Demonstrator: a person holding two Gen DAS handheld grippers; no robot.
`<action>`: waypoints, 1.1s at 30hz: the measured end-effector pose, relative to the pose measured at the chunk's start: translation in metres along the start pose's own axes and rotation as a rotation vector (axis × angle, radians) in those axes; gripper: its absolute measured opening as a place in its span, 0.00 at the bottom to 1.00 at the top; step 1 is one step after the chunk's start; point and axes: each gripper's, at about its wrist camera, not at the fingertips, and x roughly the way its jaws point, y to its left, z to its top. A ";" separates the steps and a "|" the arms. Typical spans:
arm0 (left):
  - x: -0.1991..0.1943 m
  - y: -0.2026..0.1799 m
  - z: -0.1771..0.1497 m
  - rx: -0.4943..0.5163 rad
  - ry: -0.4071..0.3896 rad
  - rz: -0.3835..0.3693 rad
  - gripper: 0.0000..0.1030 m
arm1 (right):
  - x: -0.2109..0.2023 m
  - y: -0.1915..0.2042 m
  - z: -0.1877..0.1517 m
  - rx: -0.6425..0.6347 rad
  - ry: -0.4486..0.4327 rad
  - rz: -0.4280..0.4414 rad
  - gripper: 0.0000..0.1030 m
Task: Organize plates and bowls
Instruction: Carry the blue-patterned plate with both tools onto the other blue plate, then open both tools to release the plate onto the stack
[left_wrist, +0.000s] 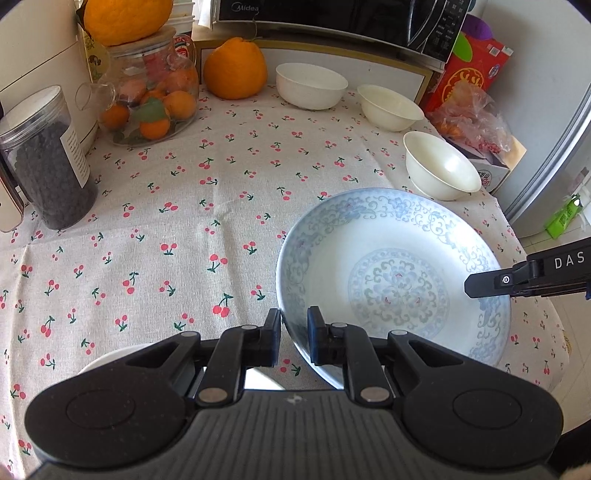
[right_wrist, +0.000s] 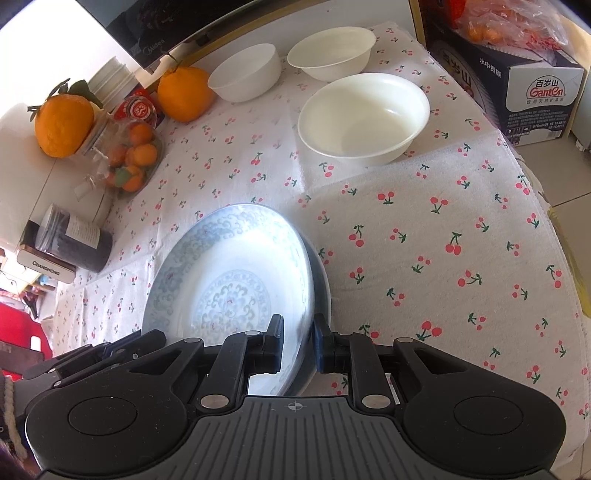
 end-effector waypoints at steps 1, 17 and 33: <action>0.000 0.000 0.000 0.001 0.001 -0.001 0.13 | 0.000 0.000 0.000 0.001 0.000 0.000 0.18; 0.002 0.003 -0.001 -0.008 0.006 -0.016 0.13 | 0.001 -0.004 0.005 0.026 0.017 0.015 0.18; 0.002 0.005 0.000 -0.003 0.013 -0.034 0.13 | 0.003 -0.018 0.017 0.100 0.085 0.085 0.18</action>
